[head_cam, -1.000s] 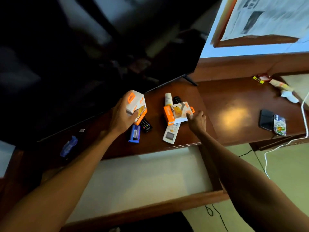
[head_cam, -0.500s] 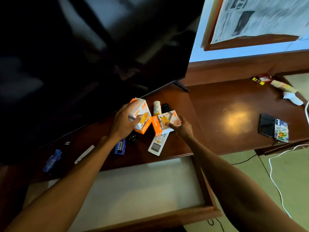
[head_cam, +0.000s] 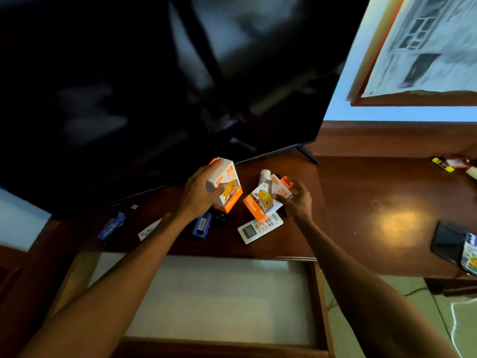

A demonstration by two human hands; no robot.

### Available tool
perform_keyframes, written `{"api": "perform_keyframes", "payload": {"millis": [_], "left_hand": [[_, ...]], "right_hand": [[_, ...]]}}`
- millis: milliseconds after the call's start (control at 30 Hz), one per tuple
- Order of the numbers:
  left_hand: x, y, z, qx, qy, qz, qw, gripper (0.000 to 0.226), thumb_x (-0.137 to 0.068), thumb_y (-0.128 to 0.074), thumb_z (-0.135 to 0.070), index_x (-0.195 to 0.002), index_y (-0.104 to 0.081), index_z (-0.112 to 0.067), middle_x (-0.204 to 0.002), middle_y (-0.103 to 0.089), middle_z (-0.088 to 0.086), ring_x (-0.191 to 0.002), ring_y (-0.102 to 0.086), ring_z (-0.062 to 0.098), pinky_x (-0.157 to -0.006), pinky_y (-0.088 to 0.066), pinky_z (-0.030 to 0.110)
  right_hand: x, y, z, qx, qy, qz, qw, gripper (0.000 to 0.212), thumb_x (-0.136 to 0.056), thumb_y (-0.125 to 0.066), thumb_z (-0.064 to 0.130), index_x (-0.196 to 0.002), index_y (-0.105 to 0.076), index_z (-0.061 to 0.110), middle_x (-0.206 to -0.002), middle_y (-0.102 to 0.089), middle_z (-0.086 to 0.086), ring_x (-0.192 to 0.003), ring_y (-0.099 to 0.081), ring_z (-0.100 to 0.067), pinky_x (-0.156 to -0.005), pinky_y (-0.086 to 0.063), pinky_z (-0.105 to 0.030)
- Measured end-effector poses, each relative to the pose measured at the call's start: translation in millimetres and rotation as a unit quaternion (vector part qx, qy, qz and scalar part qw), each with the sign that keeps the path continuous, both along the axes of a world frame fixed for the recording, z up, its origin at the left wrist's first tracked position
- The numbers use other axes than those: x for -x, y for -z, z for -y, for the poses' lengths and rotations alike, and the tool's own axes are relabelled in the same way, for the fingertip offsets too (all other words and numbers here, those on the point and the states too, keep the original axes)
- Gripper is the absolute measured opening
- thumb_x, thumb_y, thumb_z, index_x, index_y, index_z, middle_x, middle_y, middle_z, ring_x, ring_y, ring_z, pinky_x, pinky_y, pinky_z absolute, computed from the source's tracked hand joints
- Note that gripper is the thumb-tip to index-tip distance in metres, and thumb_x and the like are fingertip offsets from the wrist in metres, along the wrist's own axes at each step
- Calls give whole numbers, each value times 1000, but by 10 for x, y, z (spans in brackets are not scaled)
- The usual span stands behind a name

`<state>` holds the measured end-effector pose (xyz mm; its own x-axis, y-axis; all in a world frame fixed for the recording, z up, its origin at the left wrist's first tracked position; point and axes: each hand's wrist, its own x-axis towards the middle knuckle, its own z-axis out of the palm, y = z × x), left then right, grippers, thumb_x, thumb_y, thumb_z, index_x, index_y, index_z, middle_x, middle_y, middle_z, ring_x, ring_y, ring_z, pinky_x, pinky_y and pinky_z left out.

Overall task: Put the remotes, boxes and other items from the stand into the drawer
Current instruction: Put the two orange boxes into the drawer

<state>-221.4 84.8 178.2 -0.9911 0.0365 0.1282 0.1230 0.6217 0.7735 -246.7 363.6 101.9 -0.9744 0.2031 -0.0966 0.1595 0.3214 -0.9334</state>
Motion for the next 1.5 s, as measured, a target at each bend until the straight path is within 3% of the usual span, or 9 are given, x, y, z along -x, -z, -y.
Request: {"api": "perform_keyframes", "payload": {"millis": [100,233,433,533,667,867,1033,1267,1500], "left_hand": [[-105,-97,201,-13,-10,-18,1000,62,-88,-68,-31,-144,-41,-31,-139,-48,2,-123,-53,18,-88,-58,40],[-287,-175,680,-29,-42,-37,998,58,-88,-68,-32,-142,-45,-31,-137,-51,3,-121,-53,15,-90,-56,38],[-772,-142,1649,-17,-88,-23,996,55,-90,-66,-21,-141,-47,-31,-136,-44,5,-120,-54,18,-83,-57,33],[-1101,-81,2204,-11,-112,11,994,52,-89,-67,-14,-138,-52,-23,-137,-38,7,-121,-52,21,-83,-55,30],[-1596,80,2858,11,-105,67,992,51,-85,-71,-7,-133,-59,-18,-133,-42,7,-117,-52,18,-84,-46,18],[-2139,575,3331,10,-15,185,983,54,-79,-74,0,-127,-63,-21,-109,-52,-1,-100,-59,13,-72,-54,14],[-2226,1149,3503,-25,18,258,966,56,-81,-73,-1,-128,-62,-29,-129,-61,4,-108,-64,17,-86,-59,39],[-2040,1809,3623,-31,69,344,936,54,-80,-75,-4,-127,-63,-28,-126,-66,2,-109,-65,16,-90,-57,41],[-1918,2265,3750,57,64,388,918,52,-81,-68,5,-128,-63,-19,-139,-57,6,-128,-53,21,-101,-51,36]], "right_hand": [[11,-228,199,-25,-30,-35,999,56,-77,-80,16,-129,-60,20,-122,-66,-3,-104,-65,-19,-76,-57,-26],[11,-556,672,-86,-94,-97,987,46,-81,-77,28,-125,-65,28,-124,-66,1,-105,-65,-16,-85,-58,-36],[-303,-728,1704,-119,-198,-121,966,42,-84,-74,30,-125,-66,21,-129,-65,-2,-108,-63,-12,-88,-52,-28],[-589,-676,2242,-139,-242,-127,952,40,-83,-74,29,-123,-68,22,-122,-69,-2,-104,-65,-12,-80,-45,-19],[-999,-428,2897,-140,-323,-109,930,42,-84,-71,41,-121,-68,22,-115,-72,-1,-97,-69,-14,-82,-57,-32],[-1658,61,3441,-161,-399,-65,900,42,-83,-72,36,-122,-66,20,-119,-70,-3,-102,-67,-15,-84,-56,-29],[-1912,497,3484,-159,-381,-4,911,37,-84,-71,37,-119,-67,27,-123,-68,0,-107,-64,-16,-87,-56,-37],[-2080,1116,3558,-147,-319,92,932,36,-87,-70,30,-121,-65,20,-127,-64,-6,-111,-62,-25,-89,-56,-40],[-2118,1540,3816,-113,-286,137,942,37,-90,-67,25,-126,-63,16,-126,-65,-10,-110,-62,-26,-91,-56,-44]]}}
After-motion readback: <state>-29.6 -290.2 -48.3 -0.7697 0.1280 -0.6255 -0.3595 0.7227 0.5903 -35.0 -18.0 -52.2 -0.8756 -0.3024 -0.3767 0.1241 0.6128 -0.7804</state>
